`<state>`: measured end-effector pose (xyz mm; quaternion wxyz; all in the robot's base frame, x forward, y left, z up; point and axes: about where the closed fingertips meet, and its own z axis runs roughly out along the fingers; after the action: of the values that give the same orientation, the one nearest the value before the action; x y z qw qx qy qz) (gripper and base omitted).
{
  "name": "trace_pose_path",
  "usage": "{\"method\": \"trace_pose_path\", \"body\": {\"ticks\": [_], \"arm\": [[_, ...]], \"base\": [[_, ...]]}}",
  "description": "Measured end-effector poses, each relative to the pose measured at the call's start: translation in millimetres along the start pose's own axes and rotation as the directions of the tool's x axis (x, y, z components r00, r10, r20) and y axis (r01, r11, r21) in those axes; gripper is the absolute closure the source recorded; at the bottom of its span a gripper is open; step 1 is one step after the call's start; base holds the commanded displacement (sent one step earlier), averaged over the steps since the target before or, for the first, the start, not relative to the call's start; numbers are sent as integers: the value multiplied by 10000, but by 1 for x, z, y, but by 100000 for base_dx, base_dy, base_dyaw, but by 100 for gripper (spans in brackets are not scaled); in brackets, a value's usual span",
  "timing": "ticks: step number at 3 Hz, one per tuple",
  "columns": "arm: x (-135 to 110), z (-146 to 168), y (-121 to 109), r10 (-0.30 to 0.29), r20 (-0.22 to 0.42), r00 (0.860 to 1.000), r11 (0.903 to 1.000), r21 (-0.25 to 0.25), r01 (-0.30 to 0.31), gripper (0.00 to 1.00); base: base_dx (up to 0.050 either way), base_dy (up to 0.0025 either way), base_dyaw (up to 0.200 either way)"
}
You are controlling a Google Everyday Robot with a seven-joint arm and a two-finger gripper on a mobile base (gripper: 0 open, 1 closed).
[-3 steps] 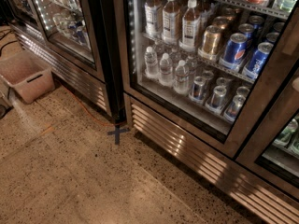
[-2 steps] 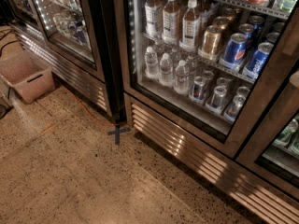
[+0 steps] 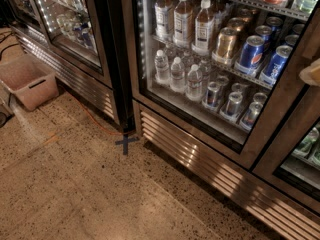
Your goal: Open left fridge door
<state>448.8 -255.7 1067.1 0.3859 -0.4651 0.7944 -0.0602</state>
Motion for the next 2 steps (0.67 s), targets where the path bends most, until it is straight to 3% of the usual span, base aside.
{"method": "trace_pose_path", "body": {"ticks": [1,2], "arm": [[1,3,-7,246,-207,9995,9992,317,-240,0],[1,3,-7,246,-207,9995,9992,317,-240,0]], "base": [[0,0,0],[0,0,0]]}}
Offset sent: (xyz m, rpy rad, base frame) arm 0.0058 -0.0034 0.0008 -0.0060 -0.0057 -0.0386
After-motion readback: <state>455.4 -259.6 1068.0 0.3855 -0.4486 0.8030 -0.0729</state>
